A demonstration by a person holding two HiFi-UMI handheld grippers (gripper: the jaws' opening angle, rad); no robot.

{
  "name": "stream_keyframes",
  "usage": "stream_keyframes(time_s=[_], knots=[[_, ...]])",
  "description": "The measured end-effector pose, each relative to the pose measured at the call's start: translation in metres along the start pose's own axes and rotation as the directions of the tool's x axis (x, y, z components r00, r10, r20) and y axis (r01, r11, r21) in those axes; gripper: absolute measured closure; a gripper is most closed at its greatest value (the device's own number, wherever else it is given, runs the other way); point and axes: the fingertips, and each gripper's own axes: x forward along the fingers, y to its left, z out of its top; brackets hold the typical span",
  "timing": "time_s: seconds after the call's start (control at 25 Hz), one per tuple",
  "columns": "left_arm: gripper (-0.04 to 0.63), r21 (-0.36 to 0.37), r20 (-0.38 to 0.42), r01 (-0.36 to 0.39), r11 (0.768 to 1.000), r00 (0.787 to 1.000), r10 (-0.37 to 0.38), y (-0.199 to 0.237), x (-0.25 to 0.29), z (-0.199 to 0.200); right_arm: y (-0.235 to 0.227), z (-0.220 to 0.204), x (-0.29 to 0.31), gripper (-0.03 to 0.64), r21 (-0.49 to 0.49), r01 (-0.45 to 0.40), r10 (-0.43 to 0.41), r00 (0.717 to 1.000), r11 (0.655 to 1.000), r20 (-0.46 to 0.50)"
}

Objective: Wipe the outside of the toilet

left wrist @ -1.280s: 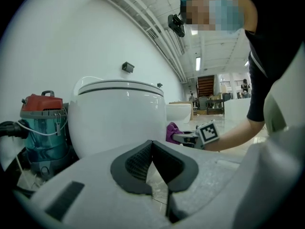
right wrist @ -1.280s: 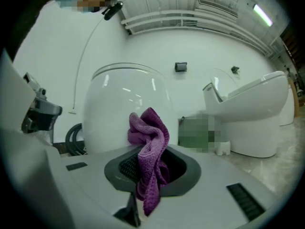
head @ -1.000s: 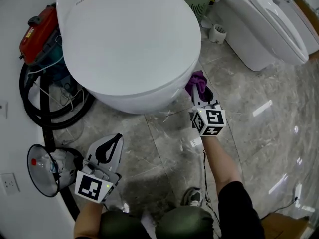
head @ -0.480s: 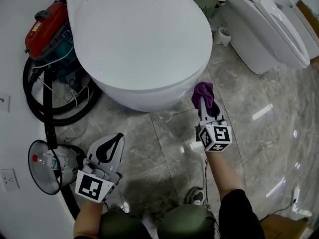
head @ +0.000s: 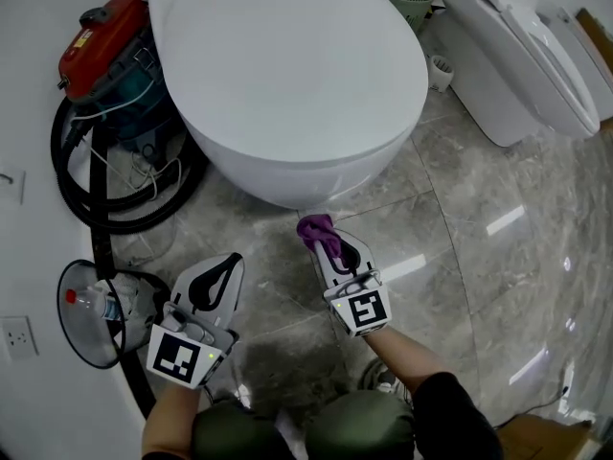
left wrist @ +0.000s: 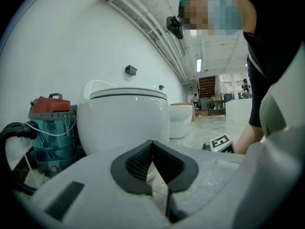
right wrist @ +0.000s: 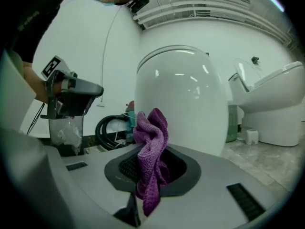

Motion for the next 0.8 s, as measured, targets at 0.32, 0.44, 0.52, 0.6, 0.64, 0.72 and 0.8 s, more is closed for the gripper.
stream_keyframes(time_s=[0.32,0.44,0.52,0.6,0.64,0.72,0.8], knots=[[0.595,-0.001,-0.040,-0.003,1.000,0.999,0.003,-0.001,-0.006,-0.005,0.045,0.005,0.064,0.551,-0.043,-0.093,0.093,0.996,0.995,0.003],[0.595,0.002,-0.038,0.001,1.000,0.999,-0.001,-0.003,-0.003,-0.006,0.035,0.003,0.067,0.551,-0.049,-0.077,0.077,0.997,0.996,-0.008],[0.595,-0.002,-0.041,0.005,1.000,0.999,-0.006,-0.004,0.000,-0.007,0.025,0.001,0.058,0.551,-0.047,-0.065,0.064,0.998,0.997,-0.012],[0.595,-0.002,-0.040,0.011,1.000,0.999,-0.011,-0.006,0.003,-0.008,0.010,-0.003,0.045,0.551,-0.045,-0.045,0.045,0.999,0.998,-0.015],[0.595,-0.003,-0.037,0.014,1.000,0.999,-0.014,-0.007,0.005,-0.008,0.000,-0.006,0.038,0.550,-0.043,-0.031,0.030,0.999,0.999,-0.018],[0.595,-0.012,-0.030,0.018,1.000,0.999,-0.019,-0.009,0.010,-0.010,-0.021,-0.012,0.025,0.549,-0.037,0.009,-0.010,0.999,0.999,-0.034],[0.595,-0.020,-0.027,0.030,0.999,0.999,-0.031,-0.013,0.016,-0.010,-0.046,-0.021,0.015,0.549,-0.031,0.058,-0.059,0.997,0.998,-0.056]])
